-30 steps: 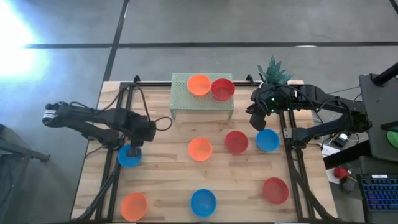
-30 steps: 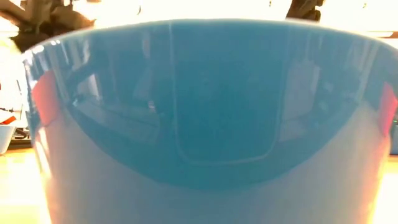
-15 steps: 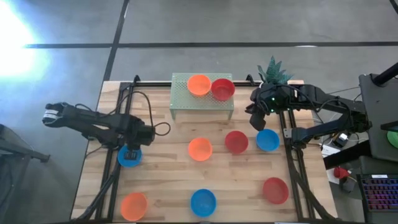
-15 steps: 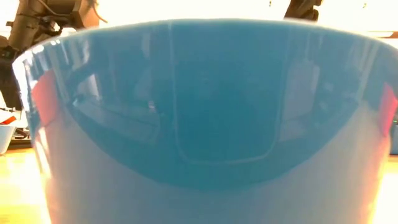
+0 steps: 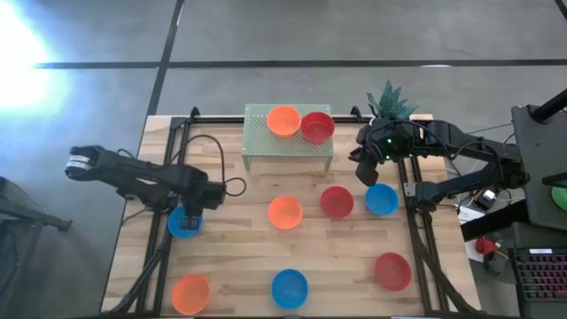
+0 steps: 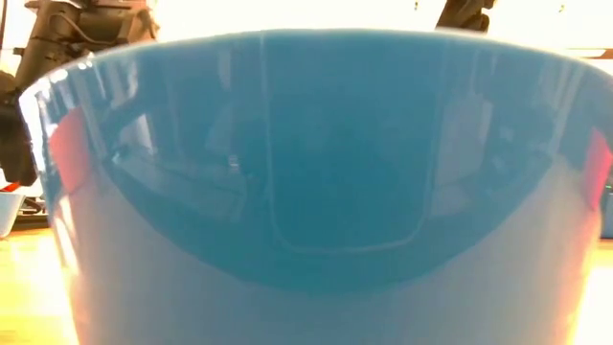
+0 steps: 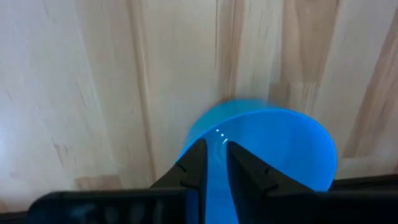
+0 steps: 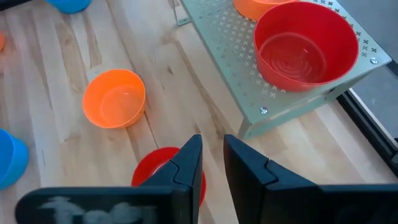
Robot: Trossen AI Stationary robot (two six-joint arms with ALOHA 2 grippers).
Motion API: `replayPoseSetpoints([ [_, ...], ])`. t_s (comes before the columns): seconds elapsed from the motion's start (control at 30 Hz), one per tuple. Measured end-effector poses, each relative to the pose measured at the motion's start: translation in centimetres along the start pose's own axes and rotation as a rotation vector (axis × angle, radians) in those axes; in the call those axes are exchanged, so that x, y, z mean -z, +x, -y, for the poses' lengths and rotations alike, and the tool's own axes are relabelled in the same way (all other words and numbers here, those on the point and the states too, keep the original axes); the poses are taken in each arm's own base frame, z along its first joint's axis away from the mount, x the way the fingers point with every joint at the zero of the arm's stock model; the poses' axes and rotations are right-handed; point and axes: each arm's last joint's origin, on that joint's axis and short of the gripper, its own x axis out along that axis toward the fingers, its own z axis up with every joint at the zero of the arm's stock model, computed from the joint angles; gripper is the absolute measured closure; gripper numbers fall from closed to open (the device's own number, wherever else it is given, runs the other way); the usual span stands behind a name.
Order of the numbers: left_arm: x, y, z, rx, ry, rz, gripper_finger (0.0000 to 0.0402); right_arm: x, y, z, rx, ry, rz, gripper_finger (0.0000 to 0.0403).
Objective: Pick & Place Mini bowls
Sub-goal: Put the left blue bowl on the shelf
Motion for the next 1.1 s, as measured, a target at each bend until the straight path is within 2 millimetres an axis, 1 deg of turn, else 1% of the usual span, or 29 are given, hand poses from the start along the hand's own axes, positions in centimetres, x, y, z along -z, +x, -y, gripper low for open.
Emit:
replayPoseSetpoints([
  [0.27, -0.75, 0.98, -0.09, -0.005, -0.009, -0.071, 0.0349, 0.00, 0.00, 0.00, 0.000, -0.008, 0.000, 0.0339],
  [0.4, -0.81, 1.01, -0.09, -0.005, -0.009, -0.073, 0.0349, -0.01, 0.00, 0.00, 0.000, -0.011, 0.001, 0.0339],
  [0.67, -0.74, 0.38, -0.03, -0.007, -0.003, -0.044, 0.0349, -0.22, 0.00, -0.05, -0.006, -0.008, 0.022, 0.0339],
  [1.1, -0.85, 0.90, -0.20, -0.052, -0.015, -0.070, 0.0349, -0.34, -0.01, -0.08, -0.009, -0.033, 0.035, 0.0339],
])
